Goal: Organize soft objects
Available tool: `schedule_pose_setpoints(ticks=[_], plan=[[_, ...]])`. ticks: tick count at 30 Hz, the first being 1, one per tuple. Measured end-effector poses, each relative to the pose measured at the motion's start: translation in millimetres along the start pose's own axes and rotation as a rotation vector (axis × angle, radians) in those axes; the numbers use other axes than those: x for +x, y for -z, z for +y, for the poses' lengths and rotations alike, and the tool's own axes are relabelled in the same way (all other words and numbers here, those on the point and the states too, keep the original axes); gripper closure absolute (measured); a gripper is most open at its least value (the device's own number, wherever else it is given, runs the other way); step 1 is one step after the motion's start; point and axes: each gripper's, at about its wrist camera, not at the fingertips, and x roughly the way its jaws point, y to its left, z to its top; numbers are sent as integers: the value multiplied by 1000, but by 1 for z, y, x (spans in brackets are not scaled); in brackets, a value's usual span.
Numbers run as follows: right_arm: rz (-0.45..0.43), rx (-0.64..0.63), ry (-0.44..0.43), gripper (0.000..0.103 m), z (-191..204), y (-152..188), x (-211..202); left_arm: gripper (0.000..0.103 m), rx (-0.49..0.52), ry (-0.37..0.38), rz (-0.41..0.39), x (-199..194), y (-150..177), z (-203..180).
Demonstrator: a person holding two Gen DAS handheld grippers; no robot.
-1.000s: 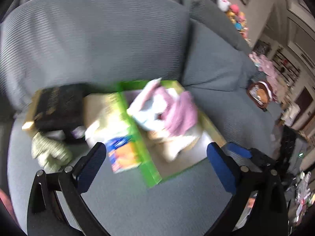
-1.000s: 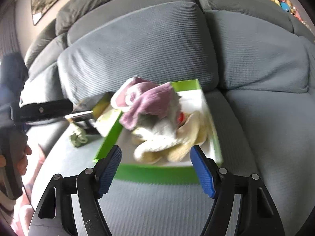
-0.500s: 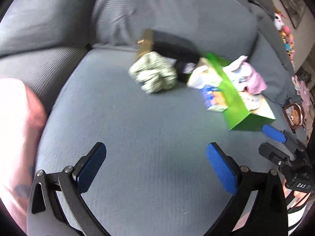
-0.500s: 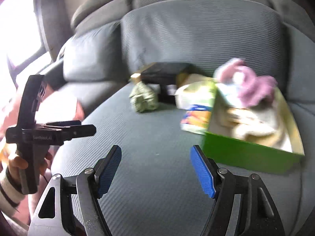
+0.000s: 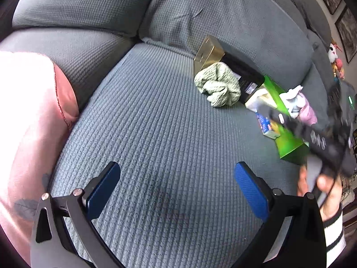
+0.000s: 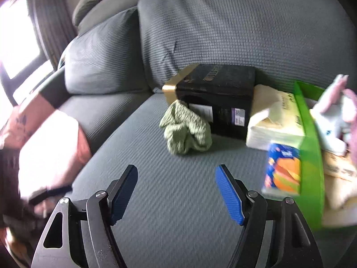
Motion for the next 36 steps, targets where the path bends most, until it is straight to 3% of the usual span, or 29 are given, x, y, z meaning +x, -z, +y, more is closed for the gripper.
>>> schedule_pose_setpoints(ticks=[8,11,14,16,18,27,34,36], plan=[[39,114,-12,30,-17,-34,54,1,-13,48,30,15,-2,8],[54,127,29,33,-21,-42,73,1,-18,60,30,17,-3,10],[68,162,37,51,-29,-46,87,1,-12,63,33,18,-1,10],[89,165,30,75,-31,-45,94,1,-13,64,32,20,-2,9],[100,159,35,88,-31,-43,97,1,-15,68,32,20,-4,9],[89,257,-192,89,-34,-1,26,1,-31,112,23,10,-7,2],[147,385,-278,89,-47,65,-42,1,29,164,44,5,0,-33],[166,404,-261,89,-49,84,-55,1,53,183,61,7,4,-46]])
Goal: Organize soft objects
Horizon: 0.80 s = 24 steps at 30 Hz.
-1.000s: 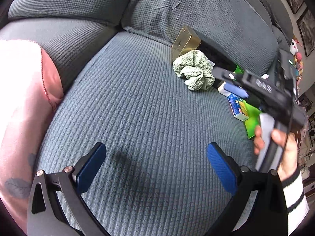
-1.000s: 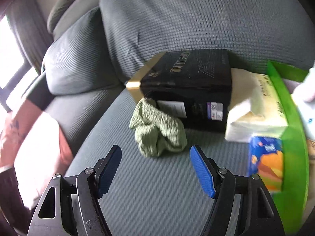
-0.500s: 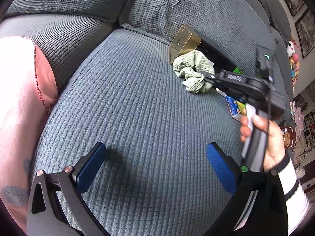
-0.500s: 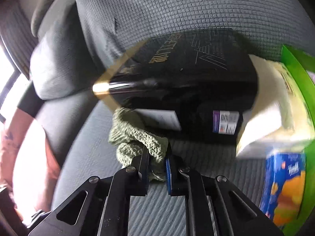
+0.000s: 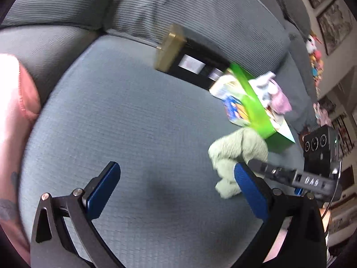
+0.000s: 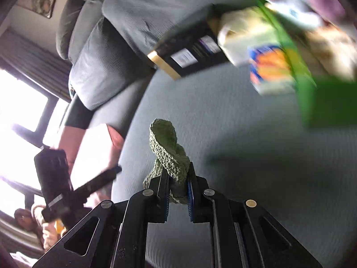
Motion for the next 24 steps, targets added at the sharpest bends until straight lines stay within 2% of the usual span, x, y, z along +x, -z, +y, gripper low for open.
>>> schedule_pose_setpoints(ticks=[2,3,4,6,9,13,17,19,22,24], plan=[[-7,-18,80,88,-2,8,-5,1,32,13,22,5,4,-14],[-18,-45,151,78,-3,17,-11,1,51,15,31,7,6,-21],[-30,-67,209,57,-5,20,-14,1,70,13,41,10,8,-28],[-59,-95,333,33,-12,27,-22,1,113,4,62,17,14,-41],[-84,-75,298,33,-24,28,-33,1,171,-4,101,27,23,-57],[-130,-42,313,33,-33,27,-45,1,237,-12,135,46,30,-74],[-126,1,220,33,-40,22,-49,2,285,4,142,60,32,-90],[-121,-7,221,33,-40,16,-42,3,308,26,145,67,34,-99],[-101,-18,202,33,-41,6,-28,15,307,32,173,80,33,-105],[-87,-20,180,33,-42,2,-20,33,302,20,186,87,32,-105]])
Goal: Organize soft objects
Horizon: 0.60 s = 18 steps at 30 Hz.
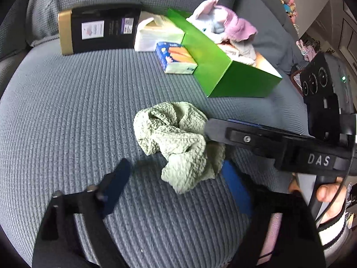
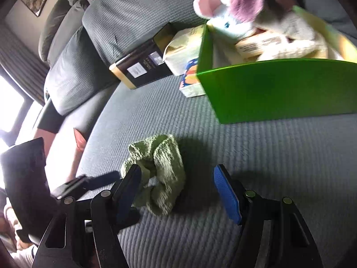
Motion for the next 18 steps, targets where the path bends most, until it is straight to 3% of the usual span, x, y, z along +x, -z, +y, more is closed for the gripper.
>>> schedule_pose_setpoints(ticks=[2,4,6,8,10,14,18], plan=[[4,-15,-11,37,2,-1,5,39,-6,0,4,3,-1,1],[12,-32,-29,49,4,-2,8,48,-11,4,-1,2,-3,2],[24,-46,-35,59,4,-3,13,65,-15,22,4,4,-5,2],[35,-56,-36,67,4,-3,16,73,-16,32,9,5,-5,3],[41,-56,-38,82,2,-2,18,79,-28,54,18,7,-6,4],[44,-36,-79,86,-1,4,22,87,-27,72,20,6,-7,-2],[31,-39,-114,87,2,12,14,88,-33,74,16,-6,-5,-6]])
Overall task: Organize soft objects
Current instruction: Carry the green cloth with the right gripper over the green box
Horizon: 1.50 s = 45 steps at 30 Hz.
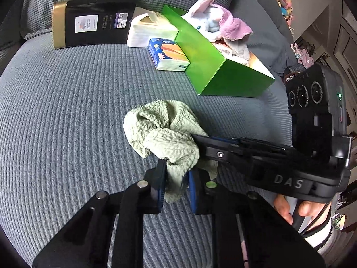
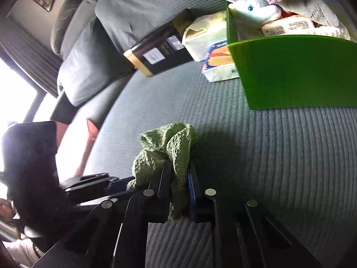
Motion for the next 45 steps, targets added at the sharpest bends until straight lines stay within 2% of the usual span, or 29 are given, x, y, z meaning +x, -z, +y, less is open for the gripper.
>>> schedule_pose_setpoints(ticks=[14,24,31,36,45], plan=[[-103,-73,-69,87,52,1,-44,88,13,18,-132,-72,7,-17],[-175,-120,-98,87,76,1,-73,89,44,15,-197,-101,3,-31],[-222,-122,-111,87,75,0,-91,89,65,22,-208,-104,-5,-46],[-263,-110,-82,87,65,-1,-105,89,90,38,-197,-96,-17,-62],[-379,-65,-30,87,31,-19,-143,89,170,70,-180,-69,-63,-99]])
